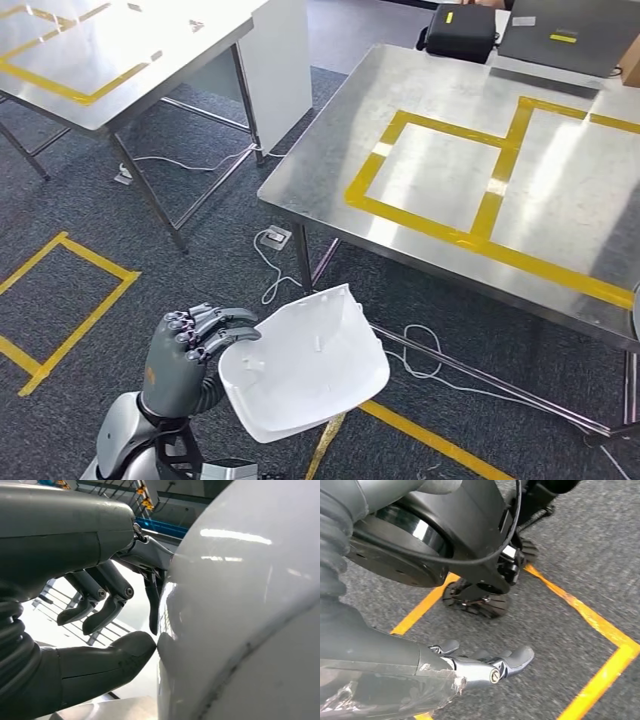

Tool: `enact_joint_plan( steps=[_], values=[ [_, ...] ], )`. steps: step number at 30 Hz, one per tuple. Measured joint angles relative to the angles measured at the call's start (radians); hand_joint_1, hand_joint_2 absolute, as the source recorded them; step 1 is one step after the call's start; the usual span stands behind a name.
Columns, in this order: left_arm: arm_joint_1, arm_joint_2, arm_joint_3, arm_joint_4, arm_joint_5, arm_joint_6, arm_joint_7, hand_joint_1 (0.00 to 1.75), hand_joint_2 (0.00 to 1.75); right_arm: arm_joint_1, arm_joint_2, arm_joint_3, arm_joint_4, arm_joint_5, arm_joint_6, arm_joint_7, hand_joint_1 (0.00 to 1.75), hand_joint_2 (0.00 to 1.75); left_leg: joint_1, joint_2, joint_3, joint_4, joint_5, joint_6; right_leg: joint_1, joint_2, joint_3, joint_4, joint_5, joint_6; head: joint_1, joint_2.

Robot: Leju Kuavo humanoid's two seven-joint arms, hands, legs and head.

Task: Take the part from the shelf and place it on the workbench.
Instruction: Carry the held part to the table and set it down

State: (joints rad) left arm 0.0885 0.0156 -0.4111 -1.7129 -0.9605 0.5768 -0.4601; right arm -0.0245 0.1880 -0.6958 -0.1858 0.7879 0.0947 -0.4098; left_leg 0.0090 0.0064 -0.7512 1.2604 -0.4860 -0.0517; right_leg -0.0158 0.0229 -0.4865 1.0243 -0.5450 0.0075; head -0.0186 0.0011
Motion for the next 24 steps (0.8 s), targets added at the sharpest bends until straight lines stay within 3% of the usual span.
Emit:
enact_joint_plan(
  steps=[2, 3, 4, 5, 7, 8, 10, 11, 13, 14, 15, 16, 17, 19, 20, 21, 22, 23, 24],
  values=[
    [0.000, 0.000, -0.002, 0.002, 0.000, 0.000, 0.000, 1.75, 1.75, 0.002, 0.001, 0.000, 0.000, 0.001, 0.000, 0.000, 0.00, 1.75, -0.002, -0.001, 0.017, -0.118, 0.121, 0.004, -0.004, 0.008, 0.044, -0.006, -0.035, 0.008, 0.000, 0.000],
    [-0.001, 0.000, -0.003, 0.004, 0.000, 0.000, 0.000, 1.75, 1.75, 0.002, 0.002, 0.000, 0.001, 0.001, 0.000, 0.000, 0.00, 1.75, -0.005, -0.001, 0.036, -0.173, 0.149, 0.008, -0.004, 0.011, 0.060, -0.012, -0.049, 0.014, -0.004, 0.000],
    [-0.002, 0.000, -0.004, 0.006, 0.000, 0.000, 0.000, 1.75, 1.75, 0.002, 0.003, 0.000, 0.001, 0.001, -0.001, -0.001, 0.00, 1.75, -0.008, -0.002, 0.051, -0.209, 0.150, 0.014, -0.004, 0.012, 0.072, -0.024, -0.060, 0.021, -0.006, -0.001],
    [-0.003, 0.000, -0.005, 0.007, 0.000, 0.000, 0.000, 1.75, 1.75, 0.001, 0.003, 0.000, 0.002, 0.002, -0.002, -0.001, 0.00, 1.75, -0.010, -0.003, 0.063, -0.226, 0.131, 0.021, -0.003, 0.012, 0.084, -0.035, -0.062, 0.029, -0.009, -0.001],
    [-0.006, -0.001, -0.006, 0.008, 0.000, 0.001, 0.000, 1.75, 1.75, -0.001, 0.003, 0.000, 0.002, 0.003, -0.003, -0.002, 0.00, 1.75, -0.009, -0.004, 0.089, -0.255, 0.100, 0.038, -0.003, 0.009, 0.096, -0.034, -0.045, 0.044, -0.011, 0.000],
    [-0.007, -0.001, -0.006, 0.009, 0.000, 0.001, 0.001, 1.75, 1.75, -0.003, 0.003, 0.000, 0.002, 0.004, -0.004, -0.003, 0.00, 1.75, -0.008, -0.004, 0.106, -0.267, 0.090, 0.045, -0.002, 0.004, 0.085, -0.002, -0.026, 0.047, -0.008, 0.000],
    [-0.008, -0.001, -0.007, 0.012, 0.001, 0.001, 0.001, 1.75, 1.75, -0.006, 0.004, 0.000, 0.002, 0.004, -0.005, -0.004, 0.00, 1.75, -0.007, -0.004, 0.152, -0.291, 0.071, 0.055, 0.004, -0.006, 0.009, 0.127, -0.003, 0.038, -0.003, 0.000],
    [-0.008, -0.001, -0.007, 0.016, 0.001, 0.002, 0.001, 1.75, 1.75, -0.005, 0.004, 0.001, 0.003, 0.005, -0.005, -0.004, 0.00, 1.75, -0.009, -0.004, 0.177, -0.302, 0.059, 0.059, 0.009, -0.009, -0.039, 0.194, -0.017, 0.031, -0.002, 0.000],
    [-0.008, -0.001, -0.008, 0.022, 0.001, 0.002, 0.001, 1.75, 1.75, 0.004, 0.004, 0.001, 0.004, 0.005, -0.006, -0.004, 0.00, 1.75, -0.010, -0.005, 0.237, -0.327, 0.031, 0.063, 0.019, -0.010, -0.128, 0.267, -0.103, 0.024, -0.002, 0.000],
    [-0.008, -0.001, -0.008, 0.024, 0.002, 0.002, 0.001, 1.75, 1.75, 0.009, 0.004, 0.001, 0.004, 0.005, -0.007, -0.004, 0.00, 1.75, -0.010, -0.007, 0.269, -0.338, 0.015, 0.063, 0.021, -0.010, -0.160, 0.264, -0.147, 0.026, -0.001, 0.000],
    [-0.008, -0.001, -0.009, 0.025, 0.002, 0.002, 0.002, 1.75, 1.75, 0.012, 0.004, 0.001, 0.004, 0.006, -0.007, -0.004, 0.00, 1.75, -0.010, -0.010, 0.303, -0.348, -0.003, 0.062, 0.020, -0.010, -0.186, 0.238, -0.167, 0.031, -0.001, 0.000],
    [-0.008, -0.001, -0.010, 0.027, 0.003, 0.002, 0.002, 1.75, 1.75, 0.015, 0.004, 0.001, 0.005, 0.006, -0.008, -0.003, 0.00, 1.75, -0.010, -0.012, 0.337, -0.356, -0.022, 0.060, 0.018, -0.012, -0.207, 0.195, -0.145, 0.035, 0.000, 0.000],
    [-0.008, -0.001, -0.011, 0.029, 0.003, 0.002, 0.004, 1.75, 1.75, 0.019, 0.005, 0.001, 0.006, 0.007, -0.008, -0.003, 0.00, 1.75, -0.011, -0.013, 0.365, -0.360, -0.043, 0.057, 0.014, -0.016, -0.221, 0.137, -0.066, 0.040, 0.001, 0.000],
    [-0.007, -0.001, -0.012, 0.034, 0.006, 0.002, 0.006, 1.75, 1.75, 0.024, 0.006, 0.001, 0.010, 0.008, -0.009, 0.001, 0.00, 1.75, -0.014, -0.016, 0.410, -0.359, -0.091, 0.050, 0.009, -0.032, -0.236, 0.036, 0.134, 0.039, 0.004, 0.000],
    [-0.009, -0.001, -0.013, 0.036, 0.007, 0.003, 0.007, 1.75, 1.75, 0.024, 0.007, 0.000, 0.011, 0.009, -0.009, 0.002, 0.00, 1.75, -0.014, -0.017, 0.430, -0.359, -0.111, 0.044, 0.010, -0.037, -0.235, 0.013, 0.197, 0.032, 0.003, 0.000],
    [-0.013, -0.002, -0.013, 0.037, 0.008, 0.003, 0.008, 1.75, 1.75, 0.020, 0.007, 0.000, 0.012, 0.010, -0.009, 0.003, 0.00, 1.75, -0.014, -0.018, 0.443, -0.350, -0.119, 0.039, 0.013, -0.038, -0.230, 0.009, 0.212, 0.023, 0.004, 0.000],
    [-0.019, -0.004, -0.013, 0.037, 0.008, 0.004, 0.008, 1.75, 1.75, 0.012, 0.007, 0.000, 0.011, 0.010, -0.009, 0.004, 0.00, 1.75, -0.012, -0.019, 0.439, -0.324, -0.110, 0.033, 0.015, -0.033, -0.219, 0.018, 0.199, 0.013, 0.002, 0.000],
    [-0.025, -0.005, -0.013, 0.037, 0.008, 0.004, 0.009, 1.75, 1.75, 0.004, 0.007, 0.000, 0.011, 0.010, -0.009, 0.003, 0.00, 1.75, -0.010, -0.018, 0.411, -0.263, -0.084, 0.027, 0.014, -0.029, -0.208, 0.018, 0.185, 0.005, 0.001, 0.000],
    [-0.029, -0.006, -0.013, 0.037, 0.009, 0.004, 0.009, 1.75, 1.75, -0.002, 0.007, 0.000, 0.010, 0.010, -0.010, 0.003, 0.00, 1.75, -0.009, -0.018, 0.360, -0.182, -0.055, 0.022, 0.014, -0.025, -0.193, 0.015, 0.171, -0.002, 0.000, 0.000]
  ],
)
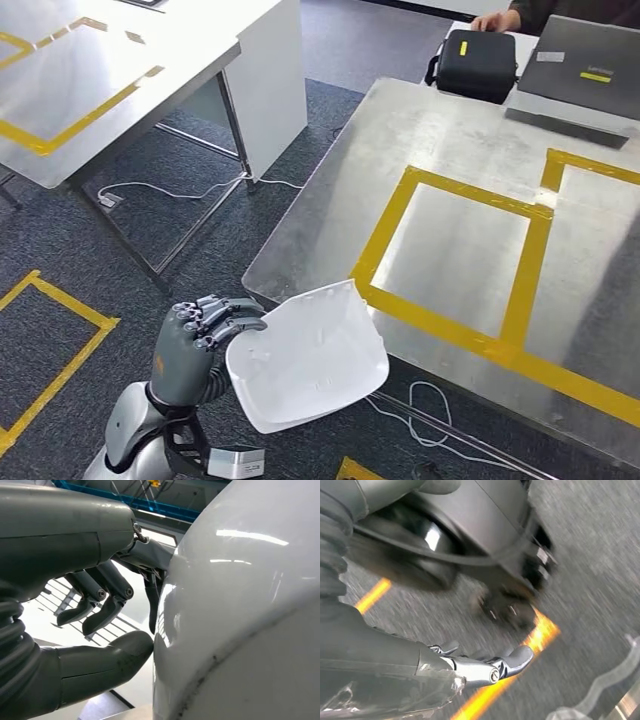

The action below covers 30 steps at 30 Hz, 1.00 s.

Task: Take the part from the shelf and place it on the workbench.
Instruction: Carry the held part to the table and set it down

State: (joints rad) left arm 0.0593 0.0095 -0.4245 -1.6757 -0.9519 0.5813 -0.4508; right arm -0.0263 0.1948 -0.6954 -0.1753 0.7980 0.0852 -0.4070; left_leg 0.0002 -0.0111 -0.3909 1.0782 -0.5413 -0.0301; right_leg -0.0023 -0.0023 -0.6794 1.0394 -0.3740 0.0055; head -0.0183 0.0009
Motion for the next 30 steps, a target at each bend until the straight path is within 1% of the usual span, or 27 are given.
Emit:
enact_joint_plan(
  steps=[1, 2, 3, 4, 5, 6, 7, 8, 10, 11, 12, 14, 15, 16, 17, 18, 19, 20, 21, 22, 23, 24, 25, 26, 27, 29, 30],
  values=[
    [-0.002, 0.000, 0.000, 0.000, 0.000, 0.000, 0.001, 1.75, 1.75, -0.004, 0.000, 0.000, 0.000, 0.000, -0.001, 0.000, 0.00, 1.75, 0.001, 0.000, -0.061, 0.086, 0.015, -0.006, -0.002, 0.002, 0.019, -0.004, -0.014, -0.006, -0.003, 0.000],
    [-0.002, 0.000, 0.000, 0.001, 0.000, 0.000, 0.002, 1.75, 1.75, -0.004, -0.001, 0.000, 0.000, 0.000, -0.001, 0.000, 0.00, 1.75, 0.001, 0.001, -0.125, 0.156, 0.004, -0.010, -0.003, 0.004, 0.040, -0.010, -0.031, -0.010, -0.005, 0.000],
    [-0.002, 0.000, 0.000, 0.002, 0.001, 0.000, 0.003, 1.75, 1.75, -0.003, -0.001, 0.000, -0.001, 0.000, -0.002, 0.000, 0.00, 1.75, 0.001, 0.001, -0.177, 0.196, -0.033, -0.012, -0.004, 0.006, 0.062, -0.015, -0.046, -0.011, -0.007, 0.000],
    [-0.001, 0.000, 0.000, 0.003, 0.003, -0.001, 0.004, 1.75, 1.75, -0.002, -0.001, 0.000, 0.000, 0.001, -0.002, 0.000, 0.00, 1.75, 0.001, 0.001, -0.223, 0.213, -0.087, -0.012, -0.006, 0.009, 0.087, -0.018, -0.063, -0.011, -0.007, 0.000],
    [-0.001, 0.000, 0.000, 0.004, 0.005, -0.002, 0.005, 1.75, 1.75, 0.000, -0.001, 0.000, 0.000, 0.002, -0.002, 0.001, 0.00, 1.75, 0.001, 0.001, -0.259, 0.212, -0.139, -0.010, -0.008, 0.013, 0.112, -0.021, -0.080, -0.010, -0.008, 0.000],
    [-0.001, 0.000, 0.000, 0.005, 0.008, -0.003, 0.006, 1.75, 1.75, 0.002, -0.001, 0.000, 0.000, 0.002, -0.002, 0.001, 0.00, 1.75, 0.001, 0.001, -0.284, 0.194, -0.170, -0.009, -0.010, 0.017, 0.139, -0.023, -0.097, -0.009, -0.009, 0.000],
    [-0.002, 0.000, 0.000, 0.007, 0.010, -0.007, 0.007, 1.75, 1.75, 0.004, -0.001, 0.000, 0.000, 0.003, -0.002, 0.001, 0.00, 1.75, 0.001, 0.001, -0.303, 0.161, -0.168, -0.007, -0.012, 0.020, 0.167, -0.026, -0.115, -0.006, -0.010, 0.000],
    [-0.002, 0.000, -0.001, 0.010, 0.011, -0.011, 0.007, 1.75, 1.75, 0.006, -0.001, 0.000, 0.000, 0.003, -0.001, 0.002, 0.00, 1.75, 0.000, 0.002, -0.312, 0.111, -0.110, -0.003, -0.014, 0.023, 0.191, -0.030, -0.133, -0.003, -0.011, 0.000],
    [-0.004, 0.001, -0.002, 0.019, 0.010, -0.024, 0.007, 1.75, 1.75, 0.008, -0.001, 0.000, 0.001, 0.006, 0.000, 0.005, 0.00, 1.75, -0.001, 0.002, -0.320, -0.014, 0.083, 0.003, -0.013, 0.030, 0.236, -0.033, -0.168, 0.010, -0.014, 0.000],
    [-0.005, 0.001, -0.004, 0.024, 0.009, -0.030, 0.008, 1.75, 1.75, 0.007, -0.001, 0.000, 0.001, 0.008, 0.001, 0.007, 0.00, 1.75, -0.001, 0.001, -0.316, -0.059, 0.158, 0.004, -0.011, 0.034, 0.254, -0.037, -0.188, 0.014, -0.014, 0.000],
    [-0.010, 0.000, -0.006, 0.028, 0.008, -0.036, 0.008, 1.75, 1.75, 0.003, -0.001, 0.000, 0.002, 0.011, 0.002, 0.009, 0.00, 1.75, -0.002, 0.000, -0.308, -0.086, 0.189, 0.004, -0.010, 0.038, 0.274, -0.047, -0.209, 0.018, -0.013, 0.000],
    [-0.028, -0.003, -0.015, 0.033, -0.001, -0.049, 0.014, 1.75, 1.75, -0.006, -0.001, 0.000, 0.001, 0.016, 0.006, 0.011, 0.00, 1.75, 0.000, -0.001, -0.277, -0.107, 0.188, 0.003, -0.010, 0.039, 0.314, -0.076, -0.235, 0.023, -0.013, 0.000],
    [-0.037, -0.006, -0.019, 0.035, -0.006, -0.055, 0.019, 1.75, 1.75, -0.009, -0.001, 0.000, 0.001, 0.017, 0.008, 0.012, 0.00, 1.75, 0.003, 0.002, -0.261, -0.117, 0.193, 0.008, -0.010, 0.034, 0.323, -0.072, -0.246, 0.027, -0.011, 0.000],
    [-0.046, -0.009, -0.024, 0.038, -0.012, -0.061, 0.025, 1.75, 1.75, -0.010, -0.001, 0.000, 0.001, 0.019, 0.009, 0.012, 0.00, 1.75, 0.006, 0.007, -0.246, -0.128, 0.200, 0.014, -0.010, 0.026, 0.314, -0.041, -0.264, 0.032, -0.007, 0.000],
    [-0.052, -0.011, -0.027, 0.044, -0.018, -0.066, 0.030, 1.75, 1.75, -0.010, -0.001, 0.000, 0.001, 0.020, 0.010, 0.014, 0.00, 1.75, 0.008, 0.012, -0.235, -0.133, 0.207, 0.019, -0.010, 0.019, 0.286, 0.015, -0.292, 0.037, -0.002, 0.000],
    [-0.058, -0.012, -0.031, 0.051, -0.022, -0.071, 0.035, 1.75, 1.75, -0.009, -0.001, 0.000, 0.001, 0.021, 0.010, 0.015, 0.00, 1.75, 0.008, 0.017, -0.227, -0.134, 0.204, 0.024, -0.010, 0.014, 0.244, 0.085, -0.324, 0.039, 0.004, 0.000],
    [-0.063, -0.012, -0.034, 0.059, -0.025, -0.074, 0.039, 1.75, 1.75, -0.008, -0.001, 0.000, 0.001, 0.022, 0.010, 0.016, 0.00, 1.75, 0.008, 0.021, -0.221, -0.134, 0.199, 0.025, -0.010, 0.012, 0.198, 0.151, -0.346, 0.041, 0.006, 0.000],
    [-0.068, -0.013, -0.038, 0.066, -0.026, -0.076, 0.042, 1.75, 1.75, -0.006, -0.001, 0.000, 0.001, 0.022, 0.010, 0.017, 0.00, 1.75, 0.007, 0.024, -0.215, -0.133, 0.193, 0.025, -0.010, 0.012, 0.161, 0.190, -0.345, 0.043, 0.007, 0.000],
    [-0.072, -0.013, -0.041, 0.073, -0.027, -0.078, 0.044, 1.75, 1.75, -0.005, -0.001, 0.000, 0.001, 0.023, 0.010, 0.018, 0.00, 1.75, 0.007, 0.026, -0.208, -0.133, 0.187, 0.024, -0.011, 0.011, 0.141, 0.195, -0.324, 0.044, 0.007, 0.000],
    [-0.075, -0.014, -0.044, 0.079, -0.027, -0.081, 0.045, 1.75, 1.75, -0.004, -0.001, 0.000, 0.001, 0.023, 0.010, 0.018, 0.00, 1.75, 0.008, 0.028, -0.202, -0.132, 0.181, 0.022, -0.011, 0.008, 0.139, 0.159, -0.282, 0.045, 0.007, 0.000],
    [-0.079, -0.014, -0.046, 0.084, -0.026, -0.086, 0.046, 1.75, 1.75, -0.004, -0.001, 0.000, 0.001, 0.023, 0.010, 0.019, 0.00, 1.75, 0.009, 0.031, -0.198, -0.129, 0.176, 0.017, -0.013, -0.001, 0.151, 0.093, -0.229, 0.047, 0.007, 0.000],
    [-0.082, -0.015, -0.049, 0.088, -0.023, -0.096, 0.047, 1.75, 1.75, -0.005, -0.001, 0.000, 0.001, 0.024, 0.011, 0.019, 0.00, 1.75, 0.009, 0.033, -0.195, -0.123, 0.170, 0.012, -0.015, -0.018, 0.160, 0.037, -0.183, 0.049, 0.007, 0.000],
    [-0.087, -0.016, -0.053, 0.092, -0.016, -0.108, 0.047, 1.75, 1.75, -0.006, 0.000, 0.000, 0.001, 0.026, 0.011, 0.020, 0.00, 1.75, 0.008, 0.035, -0.193, -0.116, 0.163, 0.005, -0.016, -0.032, 0.166, -0.007, -0.146, 0.049, 0.009, 0.000],
    [-0.091, -0.018, -0.057, 0.096, -0.003, -0.125, 0.045, 1.75, 1.75, -0.008, 0.000, 0.000, 0.001, 0.028, 0.012, 0.021, 0.00, 1.75, 0.007, 0.039, -0.192, -0.111, 0.157, -0.001, -0.017, -0.042, 0.164, -0.025, -0.125, 0.046, 0.010, 0.000],
    [-0.097, -0.019, -0.063, 0.100, 0.015, -0.145, 0.042, 1.75, 1.75, -0.009, 0.001, 0.000, 0.001, 0.030, 0.012, 0.022, 0.00, 1.75, 0.005, 0.043, -0.191, -0.109, 0.153, -0.006, -0.016, -0.044, 0.156, -0.021, -0.118, 0.040, 0.010, 0.000],
    [-0.112, -0.021, -0.076, 0.108, 0.050, -0.185, 0.032, 1.75, 1.75, -0.010, 0.000, 0.000, 0.001, 0.036, 0.013, 0.022, 0.00, 1.75, 0.008, 0.054, -0.190, -0.109, 0.150, -0.015, -0.014, -0.026, 0.152, -0.019, -0.112, 0.024, 0.010, 0.000],
    [-0.120, -0.021, -0.083, 0.113, 0.062, -0.199, 0.028, 1.75, 1.75, -0.010, 0.000, 0.000, 0.001, 0.038, 0.013, 0.023, 0.00, 1.75, 0.010, 0.052, -0.194, -0.099, 0.140, -0.020, -0.014, -0.018, 0.153, -0.019, -0.109, 0.018, 0.010, 0.000]
  ],
)
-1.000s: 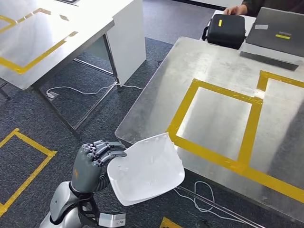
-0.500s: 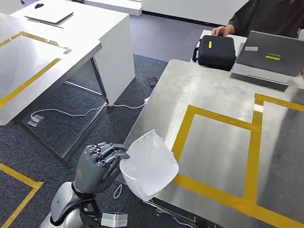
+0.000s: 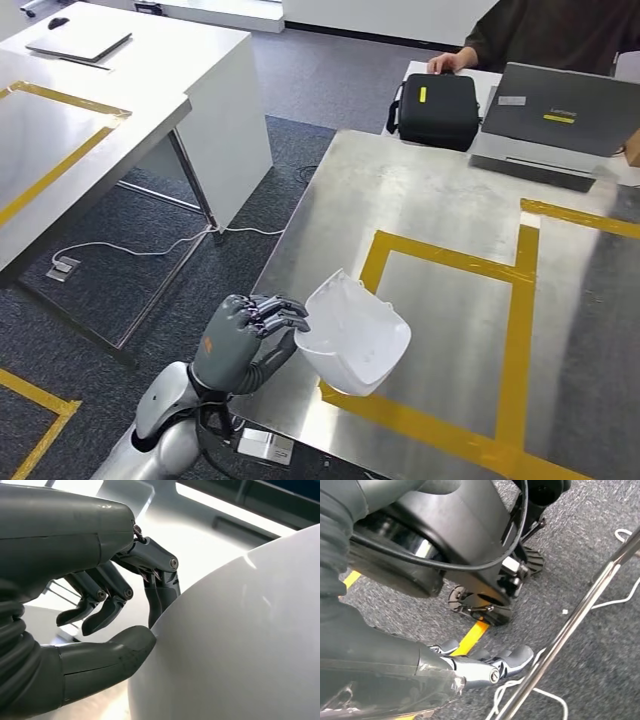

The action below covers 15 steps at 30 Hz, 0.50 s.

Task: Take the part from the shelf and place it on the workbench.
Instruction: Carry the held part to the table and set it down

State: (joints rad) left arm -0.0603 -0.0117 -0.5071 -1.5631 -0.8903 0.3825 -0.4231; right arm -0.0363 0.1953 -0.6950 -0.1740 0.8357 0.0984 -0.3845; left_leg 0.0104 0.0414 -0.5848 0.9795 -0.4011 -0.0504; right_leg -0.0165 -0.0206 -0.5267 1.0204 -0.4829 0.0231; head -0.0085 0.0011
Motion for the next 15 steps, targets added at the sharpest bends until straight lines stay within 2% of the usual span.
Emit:
enact_joint_plan(
  steps=[1, 2, 4, 5, 6, 7, 9, 10, 11, 13, 14, 15],
  values=[
    [-0.007, 0.000, -0.006, 0.004, 0.006, -0.008, -0.003, 1.75, 1.75, 0.000, 0.000, 0.000, 0.000, 0.001, 0.000, 0.000, 0.00, 1.75, 0.001, -0.005, -0.013, 0.030, -0.020, -0.005, -0.001, 0.008, 0.001, -0.001, 0.003, -0.005, 0.000, 0.000],
    [-0.011, -0.001, -0.010, 0.007, 0.008, -0.013, -0.004, 1.75, 1.75, 0.000, 0.000, 0.000, 0.000, 0.002, 0.000, 0.000, 0.00, 1.75, 0.002, -0.014, -0.038, 0.083, -0.050, -0.008, -0.002, 0.017, 0.002, -0.002, 0.005, -0.009, -0.001, 0.000],
    [-0.016, 0.000, -0.016, 0.015, 0.009, -0.018, -0.004, 1.75, 1.75, 0.000, 0.000, 0.000, 0.000, 0.002, 0.000, 0.000, 0.00, 1.75, 0.001, -0.026, -0.112, 0.224, -0.109, -0.009, 0.000, 0.035, 0.001, -0.002, 0.004, -0.013, -0.002, 0.000],
    [-0.017, 0.000, -0.018, 0.020, 0.009, -0.023, -0.004, 1.75, 1.75, 0.001, 0.000, 0.000, 0.000, 0.003, 0.000, 0.000, 0.00, 1.75, 0.000, -0.029, -0.143, 0.275, -0.120, -0.007, 0.002, 0.045, 0.001, -0.002, 0.003, -0.015, -0.002, 0.000],
    [-0.019, 0.000, -0.021, 0.024, 0.009, -0.031, -0.003, 1.75, 1.75, 0.002, 0.000, 0.000, 0.000, 0.005, 0.001, 0.001, 0.00, 1.75, -0.001, -0.031, -0.159, 0.291, -0.111, -0.002, 0.004, 0.055, 0.002, -0.002, 0.001, -0.017, -0.002, 0.000],
    [-0.024, -0.001, -0.025, 0.029, 0.008, -0.041, -0.002, 1.75, 1.75, 0.002, 0.000, 0.000, 0.000, 0.007, 0.001, 0.001, 0.00, 1.75, -0.003, -0.034, -0.157, 0.267, -0.082, 0.005, 0.007, 0.066, 0.004, -0.002, -0.001, -0.018, -0.002, 0.000],
    [-0.041, -0.006, -0.037, 0.044, 0.003, -0.062, 0.003, 1.75, 1.75, 0.000, 0.000, 0.001, 0.000, 0.014, 0.003, 0.003, 0.00, 1.75, -0.011, -0.058, -0.109, 0.139, 0.002, 0.027, 0.011, 0.087, 0.009, -0.003, -0.007, -0.018, -0.001, 0.000],
    [-0.053, -0.010, -0.043, 0.054, -0.002, -0.073, 0.009, 1.75, 1.75, -0.001, 0.001, 0.002, 0.000, 0.017, 0.004, 0.004, 0.00, 1.75, -0.014, -0.073, -0.081, 0.075, 0.029, 0.040, 0.013, 0.096, 0.010, -0.002, -0.011, -0.015, -0.001, 0.000],
    [-0.065, -0.015, -0.050, 0.068, -0.008, -0.083, 0.018, 1.75, 1.75, -0.003, 0.001, 0.004, 0.000, 0.021, 0.006, 0.005, 0.00, 1.75, -0.016, -0.085, -0.062, 0.031, 0.041, 0.046, 0.013, 0.104, 0.009, -0.002, -0.015, -0.012, -0.001, 0.000],
    [-0.092, -0.029, -0.062, 0.103, -0.025, -0.099, 0.044, 1.75, 1.75, -0.005, 0.002, 0.006, 0.000, 0.025, 0.012, 0.006, 0.00, 1.75, -0.019, -0.090, -0.048, 0.002, 0.033, 0.050, 0.011, 0.115, 0.004, -0.006, -0.020, -0.002, -0.002, 0.000],
    [-0.106, -0.039, -0.068, 0.123, -0.035, -0.104, 0.061, 1.75, 1.75, -0.005, 0.002, 0.006, 0.000, 0.026, 0.017, 0.006, 0.00, 1.75, -0.020, -0.088, -0.044, -0.005, 0.033, 0.046, 0.010, 0.116, 0.008, -0.012, -0.021, 0.002, -0.002, 0.000],
    [-0.122, -0.049, -0.073, 0.147, -0.044, -0.108, 0.080, 1.75, 1.75, -0.004, 0.001, 0.007, 0.000, 0.028, 0.023, 0.005, 0.00, 1.75, -0.018, -0.087, -0.038, -0.013, 0.035, 0.040, 0.011, 0.115, 0.013, -0.020, -0.016, -0.001, -0.002, 0.000]
  ],
)
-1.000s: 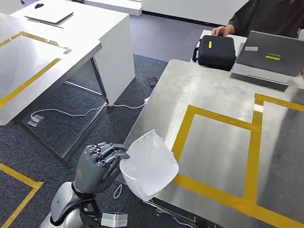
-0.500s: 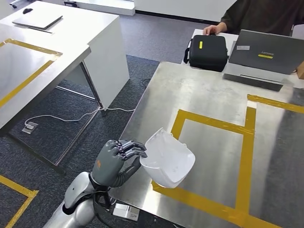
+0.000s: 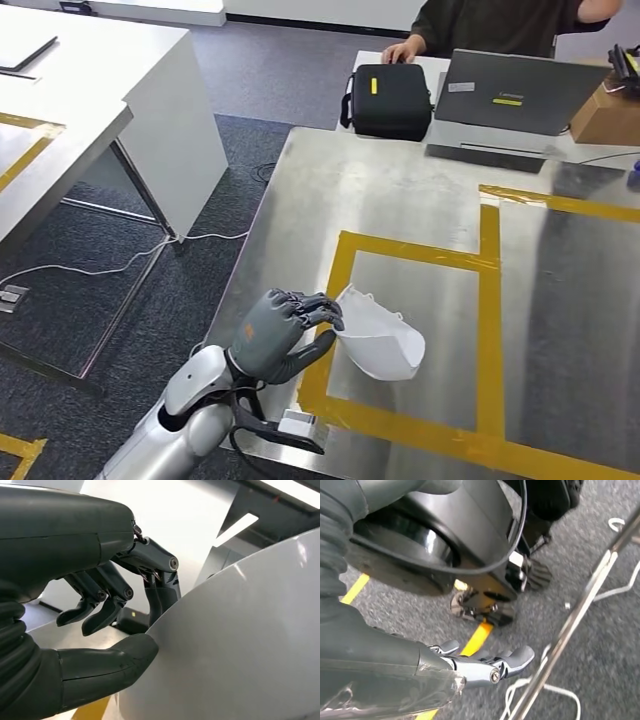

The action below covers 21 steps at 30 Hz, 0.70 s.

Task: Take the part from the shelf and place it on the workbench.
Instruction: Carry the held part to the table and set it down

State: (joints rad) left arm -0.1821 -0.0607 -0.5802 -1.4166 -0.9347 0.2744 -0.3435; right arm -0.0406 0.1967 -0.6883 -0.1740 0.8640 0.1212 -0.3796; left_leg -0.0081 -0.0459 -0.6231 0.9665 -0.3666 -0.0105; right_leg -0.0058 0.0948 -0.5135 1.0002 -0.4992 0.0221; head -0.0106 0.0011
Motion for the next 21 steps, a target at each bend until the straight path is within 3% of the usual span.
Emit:
enact_joint_plan(
  steps=[3, 9, 13, 16, 20, 21],
  values=[
    [-0.052, -0.025, -0.010, 0.079, -0.022, -0.010, 0.043, 1.75, 1.75, -0.004, -0.001, 0.005, 0.000, 0.011, 0.011, -0.001, 0.00, 1.75, 0.004, -0.001, 0.010, -0.016, 0.005, -0.014, 0.006, -0.008, 0.018, -0.018, 0.012, -0.019, 0.006, 0.000],
    [-0.067, -0.032, -0.012, 0.107, -0.026, -0.013, 0.054, 1.75, 1.75, -0.006, -0.001, 0.008, 0.000, 0.015, 0.013, 0.000, 0.00, 1.75, 0.002, -0.001, 0.010, -0.014, 0.003, -0.010, 0.006, -0.010, 0.023, -0.023, 0.009, -0.019, 0.005, 0.000],
    [-0.089, -0.045, -0.012, 0.156, -0.026, -0.013, 0.062, 1.75, 1.75, -0.008, -0.001, 0.012, 0.000, 0.020, 0.015, 0.003, 0.00, 1.75, 0.000, -0.001, 0.010, -0.013, 0.000, -0.006, 0.004, -0.013, 0.025, -0.030, 0.006, -0.013, 0.005, 0.000],
    [-0.151, -0.080, -0.012, 0.317, -0.028, -0.004, 0.081, 1.75, 1.75, -0.011, -0.001, 0.021, 0.000, 0.033, 0.023, 0.013, 0.00, 1.75, -0.004, -0.001, 0.010, -0.009, -0.004, 0.002, 0.001, -0.017, 0.026, -0.037, 0.003, 0.004, 0.005, 0.000],
    [-0.172, -0.092, -0.012, 0.392, -0.032, 0.015, 0.081, 0.00, 1.75, -0.011, -0.001, 0.024, 0.000, 0.041, 0.025, 0.015, 0.00, 0.00, -0.004, -0.001, 0.011, -0.009, -0.002, 0.005, 0.000, -0.017, 0.026, -0.038, 0.005, 0.010, 0.005, 0.000],
    [-0.173, -0.093, -0.012, 0.400, -0.033, 0.019, 0.079, 0.00, 1.75, -0.011, -0.001, 0.024, 0.000, 0.042, 0.025, 0.015, 0.00, 0.00, -0.004, -0.001, 0.011, -0.009, -0.002, 0.005, 0.000, -0.017, 0.026, -0.037, 0.005, 0.010, 0.005, 0.000]
  ],
)
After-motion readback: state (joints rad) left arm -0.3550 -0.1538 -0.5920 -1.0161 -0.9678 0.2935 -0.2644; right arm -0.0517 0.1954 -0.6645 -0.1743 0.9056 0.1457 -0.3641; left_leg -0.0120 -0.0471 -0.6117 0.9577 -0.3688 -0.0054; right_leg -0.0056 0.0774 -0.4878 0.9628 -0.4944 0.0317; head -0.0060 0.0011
